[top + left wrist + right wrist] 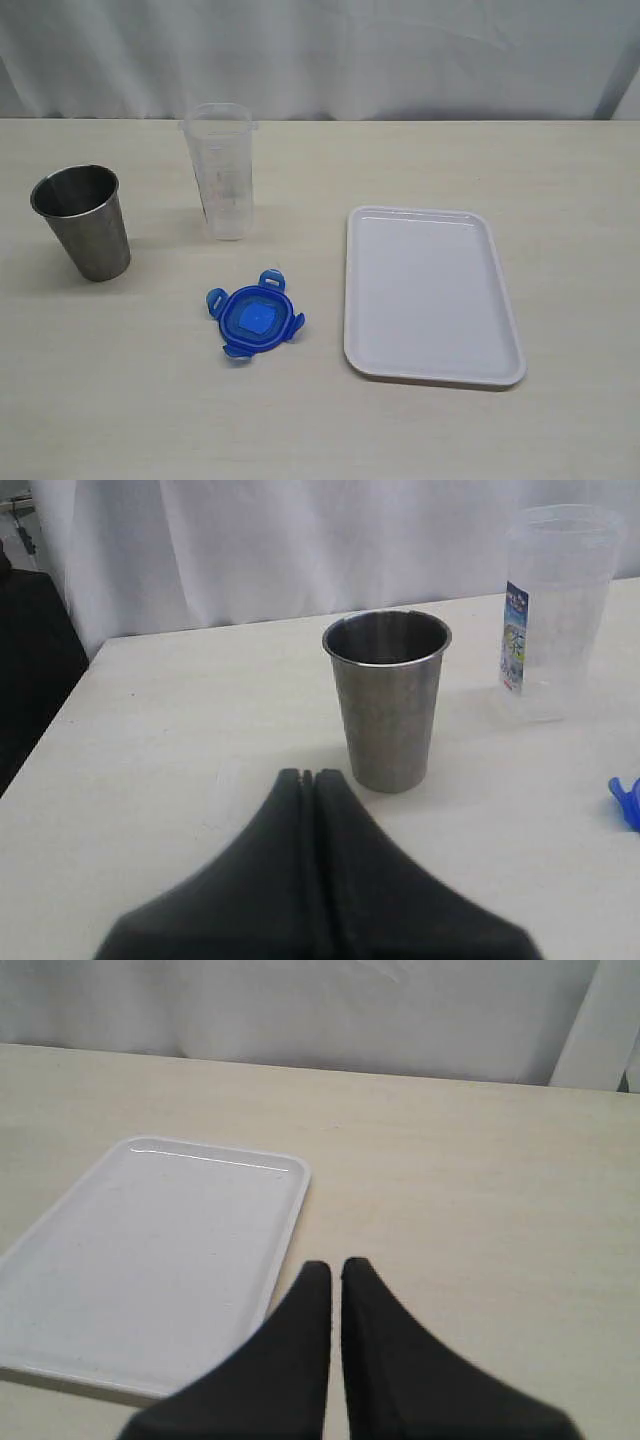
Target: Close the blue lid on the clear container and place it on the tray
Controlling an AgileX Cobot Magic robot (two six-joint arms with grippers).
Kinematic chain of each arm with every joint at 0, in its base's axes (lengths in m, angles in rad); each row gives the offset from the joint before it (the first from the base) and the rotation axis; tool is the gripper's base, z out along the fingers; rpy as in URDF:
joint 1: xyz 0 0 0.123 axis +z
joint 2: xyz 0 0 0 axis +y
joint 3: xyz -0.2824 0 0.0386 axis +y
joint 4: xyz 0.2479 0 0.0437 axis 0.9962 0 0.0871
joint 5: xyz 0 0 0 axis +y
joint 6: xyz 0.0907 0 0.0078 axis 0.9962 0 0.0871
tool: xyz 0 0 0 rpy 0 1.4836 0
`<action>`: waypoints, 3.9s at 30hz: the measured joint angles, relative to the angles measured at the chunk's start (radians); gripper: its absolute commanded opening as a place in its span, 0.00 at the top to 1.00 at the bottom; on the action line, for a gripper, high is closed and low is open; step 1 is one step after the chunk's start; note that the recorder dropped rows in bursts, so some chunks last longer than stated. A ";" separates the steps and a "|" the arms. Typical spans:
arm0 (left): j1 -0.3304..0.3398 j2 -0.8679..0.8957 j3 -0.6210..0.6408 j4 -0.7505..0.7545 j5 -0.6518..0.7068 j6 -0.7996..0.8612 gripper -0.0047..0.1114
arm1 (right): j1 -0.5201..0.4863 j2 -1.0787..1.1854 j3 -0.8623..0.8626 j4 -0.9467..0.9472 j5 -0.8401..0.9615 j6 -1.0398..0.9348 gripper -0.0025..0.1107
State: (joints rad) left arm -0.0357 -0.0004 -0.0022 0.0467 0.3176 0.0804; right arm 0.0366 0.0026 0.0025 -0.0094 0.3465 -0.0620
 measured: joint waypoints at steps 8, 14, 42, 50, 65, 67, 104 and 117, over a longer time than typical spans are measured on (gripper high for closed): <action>0.000 0.000 0.000 0.092 -0.113 0.035 0.96 | 0.000 0.000 0.000 0.000 0.000 0.000 0.94; 0.000 0.000 0.000 -0.034 -0.302 0.041 0.96 | 0.000 0.000 0.000 0.000 0.000 0.000 0.94; 0.000 1.118 0.000 0.049 -1.433 -0.149 0.06 | 0.000 0.000 0.000 0.000 0.000 0.000 0.94; 0.000 1.575 -0.143 0.067 -1.522 -0.107 0.06 | 0.000 0.000 0.000 0.000 0.000 0.000 0.94; 0.000 1.876 -0.266 0.140 -1.524 -0.103 0.06 | 0.000 0.000 0.000 0.000 0.000 0.000 0.94; 0.000 1.893 -0.282 0.155 -1.524 -0.103 0.06 | 0.000 0.000 0.000 0.000 0.000 0.000 0.94; 0.000 2.147 -0.549 0.159 -1.527 -0.101 0.06 | 0.000 0.000 0.000 0.000 0.000 0.000 0.94; 0.000 2.147 -0.565 0.167 -1.527 -0.101 0.06 | 0.000 0.000 0.000 0.000 0.000 0.000 0.94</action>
State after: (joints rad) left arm -0.0357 2.1468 -0.5670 0.2141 -1.2097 -0.0207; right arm 0.0366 0.0026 0.0025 -0.0094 0.3465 -0.0620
